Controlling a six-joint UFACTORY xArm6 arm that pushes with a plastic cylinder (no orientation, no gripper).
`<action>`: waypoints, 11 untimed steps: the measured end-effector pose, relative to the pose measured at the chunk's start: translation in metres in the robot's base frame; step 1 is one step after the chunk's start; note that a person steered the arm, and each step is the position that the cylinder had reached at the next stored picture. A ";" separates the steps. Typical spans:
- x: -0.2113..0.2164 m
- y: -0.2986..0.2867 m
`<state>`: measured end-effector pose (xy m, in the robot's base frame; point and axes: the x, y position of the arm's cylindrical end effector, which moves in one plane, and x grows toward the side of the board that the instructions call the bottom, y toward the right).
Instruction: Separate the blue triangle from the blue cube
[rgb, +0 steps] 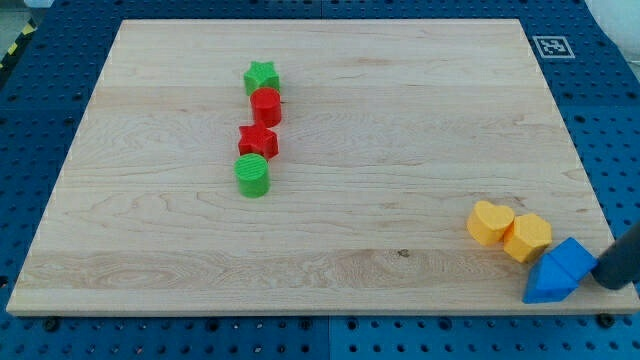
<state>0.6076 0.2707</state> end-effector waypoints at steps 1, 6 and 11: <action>0.009 -0.003; 0.011 -0.036; 0.011 -0.104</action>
